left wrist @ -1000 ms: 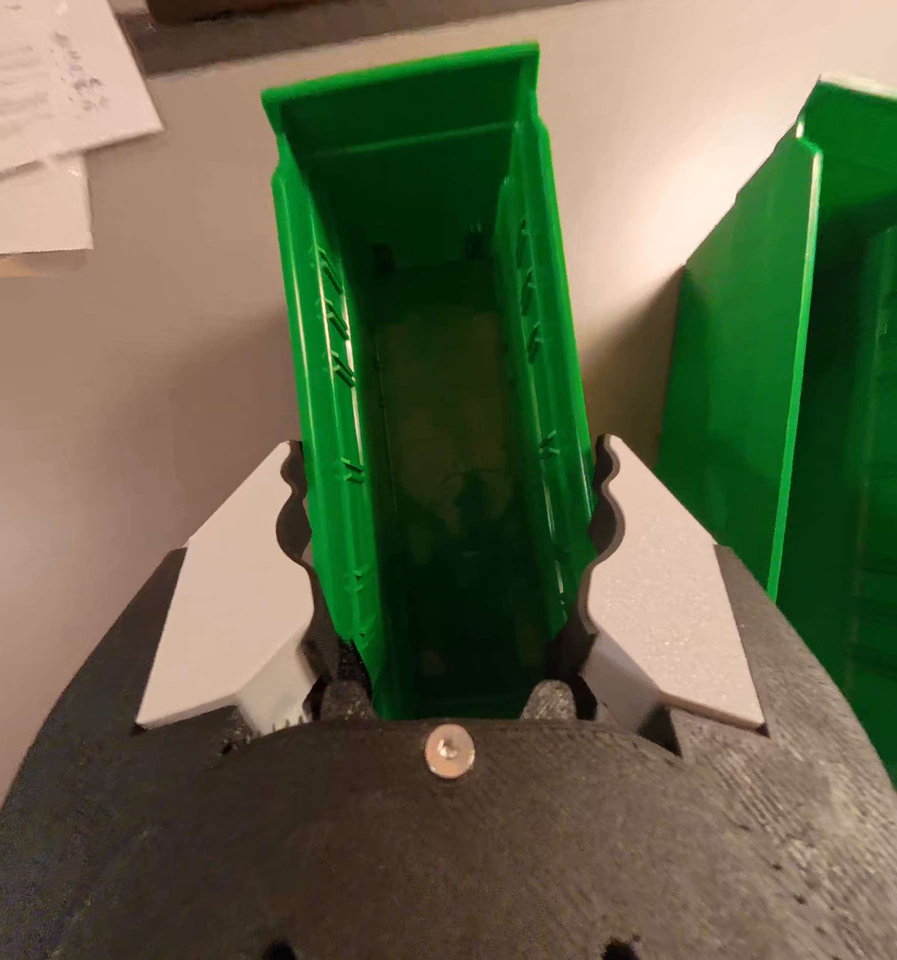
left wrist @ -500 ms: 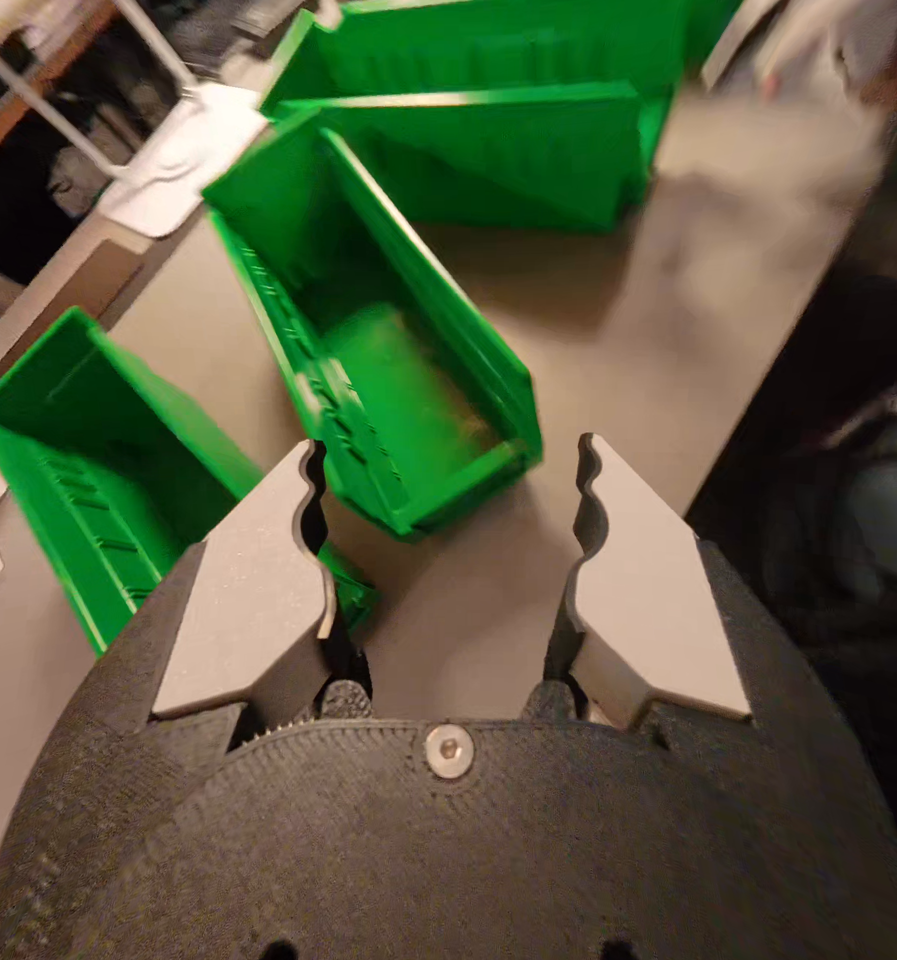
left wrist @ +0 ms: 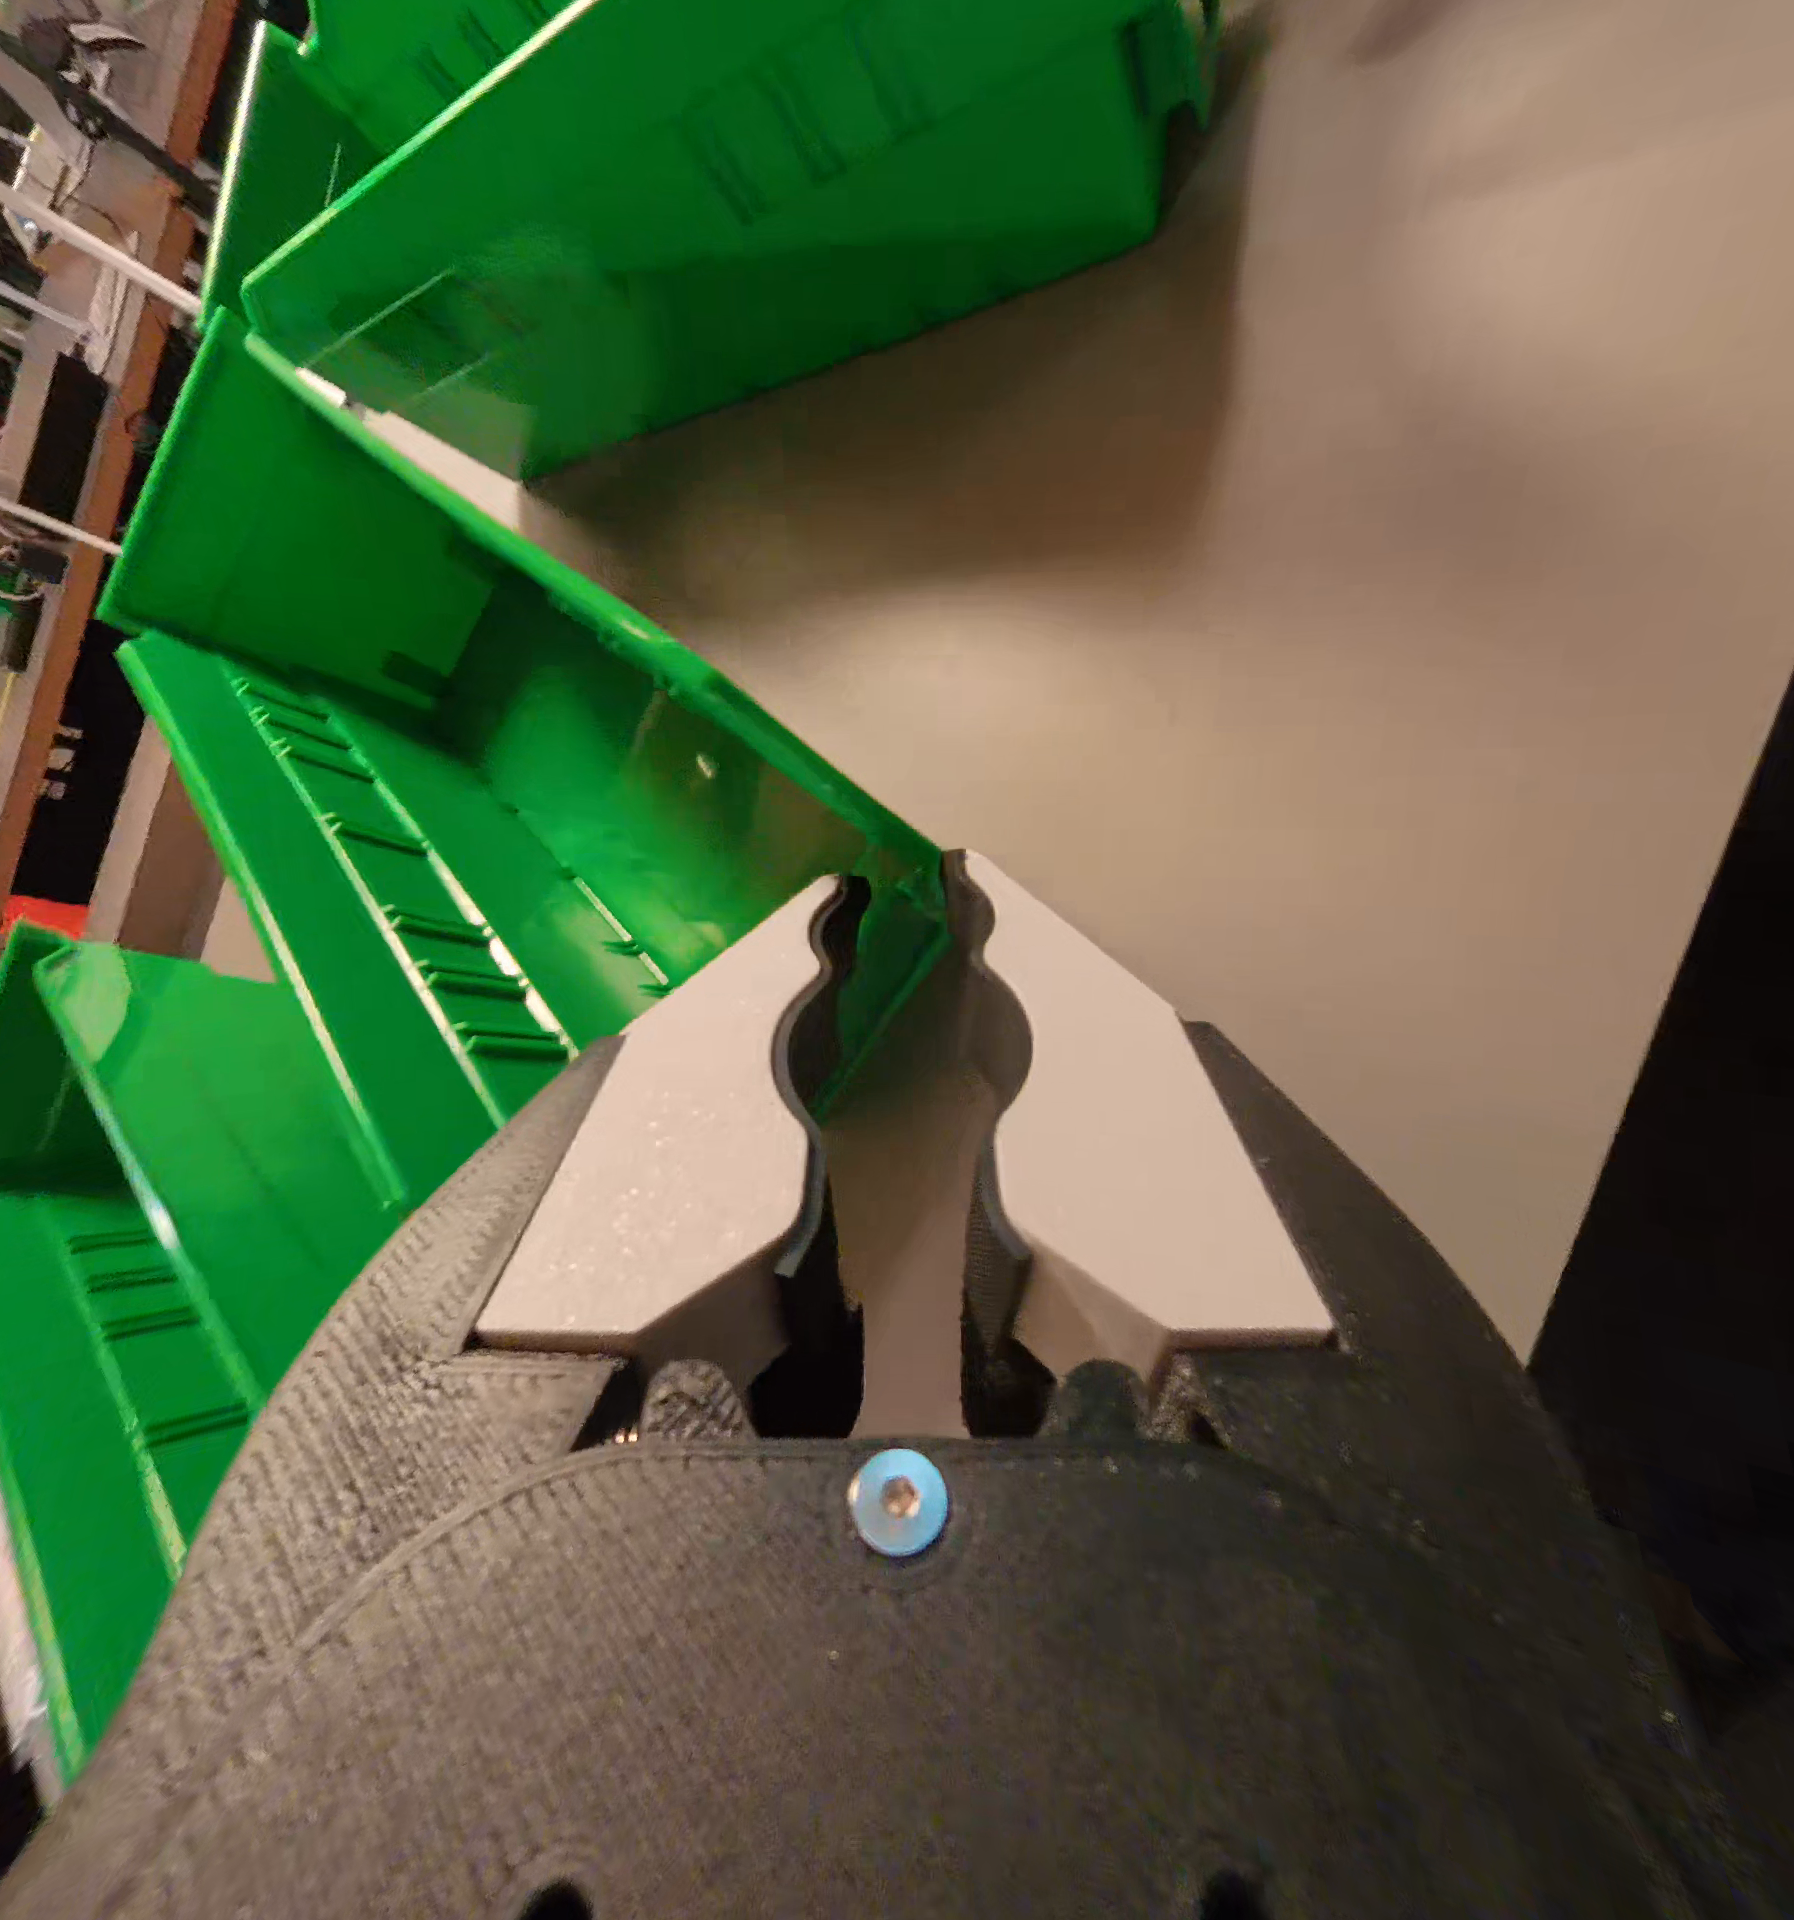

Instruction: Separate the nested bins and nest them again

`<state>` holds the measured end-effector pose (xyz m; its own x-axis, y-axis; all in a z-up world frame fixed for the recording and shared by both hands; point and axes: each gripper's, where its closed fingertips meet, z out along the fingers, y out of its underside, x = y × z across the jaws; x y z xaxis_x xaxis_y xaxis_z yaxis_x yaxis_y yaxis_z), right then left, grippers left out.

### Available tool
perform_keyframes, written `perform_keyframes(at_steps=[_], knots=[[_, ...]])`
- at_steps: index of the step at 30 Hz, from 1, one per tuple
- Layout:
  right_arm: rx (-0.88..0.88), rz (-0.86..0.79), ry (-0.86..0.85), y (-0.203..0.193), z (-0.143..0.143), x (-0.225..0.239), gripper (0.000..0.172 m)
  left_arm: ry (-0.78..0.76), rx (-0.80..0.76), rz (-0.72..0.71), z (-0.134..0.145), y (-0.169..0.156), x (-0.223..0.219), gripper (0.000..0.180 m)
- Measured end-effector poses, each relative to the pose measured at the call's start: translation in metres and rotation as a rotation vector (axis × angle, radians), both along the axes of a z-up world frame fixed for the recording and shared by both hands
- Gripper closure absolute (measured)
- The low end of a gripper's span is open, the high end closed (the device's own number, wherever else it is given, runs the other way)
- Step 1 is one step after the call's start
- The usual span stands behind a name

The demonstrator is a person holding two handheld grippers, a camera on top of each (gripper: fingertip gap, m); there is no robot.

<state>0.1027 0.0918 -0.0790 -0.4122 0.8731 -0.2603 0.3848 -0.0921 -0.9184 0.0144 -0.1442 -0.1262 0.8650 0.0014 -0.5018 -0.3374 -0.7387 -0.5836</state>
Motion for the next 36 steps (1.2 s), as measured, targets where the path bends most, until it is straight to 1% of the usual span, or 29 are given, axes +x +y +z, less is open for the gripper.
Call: perform_keyframes(at_steps=[2, 5, 7, 10, 13, 16, 19, 22, 25, 27, 29, 30, 31, 32, 36], knots=[[-0.005, -0.004, 0.007, -0.001, 0.001, -0.002, 0.138, -0.039, 0.037, -0.013, -0.001, 0.014, 0.002, 0.164], [-0.019, -0.012, 0.019, 0.0, 0.003, -0.006, 0.138, -0.146, 0.122, -0.042, 0.0, 0.034, 0.009, 0.163], [-0.023, -0.022, 0.023, 0.003, 0.003, -0.008, 0.137, -0.227, 0.187, -0.044, 0.003, 0.045, 0.013, 0.158], [-0.008, -0.053, 0.018, 0.01, 0.0, -0.01, 0.132, -0.281, 0.269, -0.013, 0.014, 0.047, 0.014, 0.141], [-0.002, -0.087, 0.012, 0.018, -0.006, -0.011, 0.122, -0.318, 0.419, 0.026, 0.041, 0.038, 0.014, 0.137], [-0.023, -0.097, 0.005, 0.018, -0.011, -0.016, 0.111, -0.333, 0.591, 0.148, 0.067, 0.02, -0.002, 0.131], [-0.02, -0.109, 0.005, 0.014, -0.012, -0.025, 0.102, -0.331, 0.711, 0.326, 0.078, -0.001, -0.027, 0.127], [-0.015, -0.115, 0.022, 0.009, -0.008, -0.037, 0.1, -0.358, 0.739, 0.482, 0.067, -0.015, -0.049, 0.125], [-0.008, -0.12, 0.024, 0.004, -0.007, -0.048, 0.101, -0.409, 0.731, 0.548, 0.049, -0.015, -0.06, 0.12], [0.006, -0.137, 0.011, 0.003, -0.01, -0.055, 0.109, -0.443, 0.72, 0.567, 0.039, -0.01, -0.065, 0.12], [0.023, -0.175, 0.008, 0.005, -0.013, -0.061, 0.13, -0.46, 0.709, 0.586, 0.031, -0.006, -0.07, 0.122], [0.027, -0.187, 0.01, 0.006, -0.014, -0.063, 0.144, -0.462, 0.702, 0.595, 0.027, -0.004, -0.072, 0.126], [0.029, -0.208, 0.009, 0.007, -0.015, -0.065, 0.152, -0.46, 0.698, 0.602, 0.025, -0.002, -0.075, 0.133], [0.032, -0.227, 0.013, 0.009, -0.015, -0.066, 0.157, -0.457, 0.699, 0.605, 0.023, 0.001, -0.077, 0.14], [0.058, -0.327, 0.019, 0.022, -0.016, -0.067, 0.164, -0.458, 0.743, 0.611, 0.021, 0.007, -0.082, 0.164]])
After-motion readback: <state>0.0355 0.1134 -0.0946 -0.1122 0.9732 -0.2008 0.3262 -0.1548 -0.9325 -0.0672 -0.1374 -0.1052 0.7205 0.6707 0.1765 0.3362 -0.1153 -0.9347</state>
